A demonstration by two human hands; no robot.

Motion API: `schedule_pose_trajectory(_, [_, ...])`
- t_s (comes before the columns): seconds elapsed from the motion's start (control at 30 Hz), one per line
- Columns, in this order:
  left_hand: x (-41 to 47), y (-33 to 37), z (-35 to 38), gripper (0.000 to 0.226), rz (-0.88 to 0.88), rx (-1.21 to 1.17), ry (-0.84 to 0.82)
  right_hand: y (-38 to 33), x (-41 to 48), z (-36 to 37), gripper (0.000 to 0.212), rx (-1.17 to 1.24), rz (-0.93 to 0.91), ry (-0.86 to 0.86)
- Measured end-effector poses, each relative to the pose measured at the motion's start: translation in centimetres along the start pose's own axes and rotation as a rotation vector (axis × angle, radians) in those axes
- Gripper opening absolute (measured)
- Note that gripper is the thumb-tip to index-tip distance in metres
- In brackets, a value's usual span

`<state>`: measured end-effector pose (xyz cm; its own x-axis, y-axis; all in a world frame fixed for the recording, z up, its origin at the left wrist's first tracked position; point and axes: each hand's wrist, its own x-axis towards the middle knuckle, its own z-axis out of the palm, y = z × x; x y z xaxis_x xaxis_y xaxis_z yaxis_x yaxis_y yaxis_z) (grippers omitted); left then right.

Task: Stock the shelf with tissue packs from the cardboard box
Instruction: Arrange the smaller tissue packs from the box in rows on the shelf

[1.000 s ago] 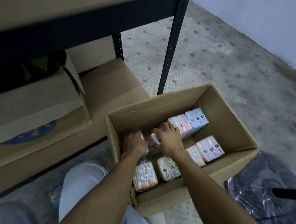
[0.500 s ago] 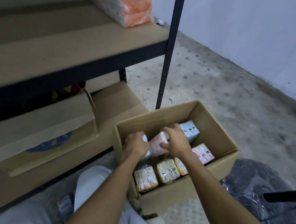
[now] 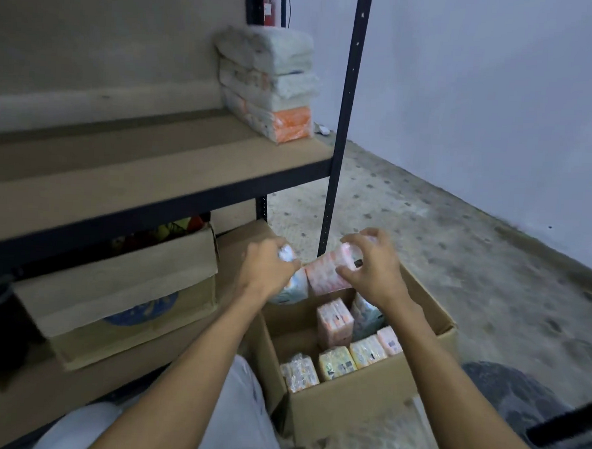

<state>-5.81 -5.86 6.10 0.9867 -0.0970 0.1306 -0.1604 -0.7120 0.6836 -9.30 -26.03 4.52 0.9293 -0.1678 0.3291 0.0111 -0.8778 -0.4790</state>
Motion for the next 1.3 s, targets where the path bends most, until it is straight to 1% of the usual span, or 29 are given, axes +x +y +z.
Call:
schedule_pose_trajectory(0.13, [-0.8,1.8,-4.0,0.030,0.065,-0.055,0.132,-2.8,0.5,-3.8,0.051,0.025,-0.069,0.145])
schedule_pose_trajectory(0.3, [-1.8,4.5,-9.5,0.034,0.186,-0.126,0.305,-7.3,1.2,-9.1,0.048,0.092,-0.168,0.317])
schedule_pose_trajectory(0.37, [-2.1,5.6,-11.7,0.032,0.241,-0.160,0.356,-9.1,1.4,-11.2,0.046,0.114,-0.200,0.383])
schedule_pose_trajectory(0.53, [-2.9,7.2,-16.2,0.019,0.396,-0.239,0.516,-12.6,2.0,-14.8,0.045,0.173,-0.269,0.519])
schedule_pose_trajectory(0.63, [-2.9,6.4,-18.3,0.021,0.469,-0.224,0.591,-14.1,2.8,-15.1,0.046,0.244,-0.313,0.555])
schedule_pose_trajectory(0.73, [-2.6,4.4,-20.1,0.024,0.516,-0.157,0.644,-15.3,3.9,-13.9,0.047,0.310,-0.344,0.559])
schedule_pose_trajectory(0.8, [-2.4,2.5,-21.3,0.026,0.517,-0.114,0.662,-15.9,4.8,-12.4,0.047,0.362,-0.353,0.542])
schedule_pose_trajectory(1.07, [-1.9,-6.3,-26.2,0.028,0.475,0.014,0.682,-19.2,8.0,-4.5,0.051,0.493,-0.384,0.374])
schedule_pose_trajectory(1.3, [-1.6,-12.3,-30.3,0.031,0.405,0.102,0.593,-21.5,11.2,-0.5,0.053,0.500,-0.417,0.179])
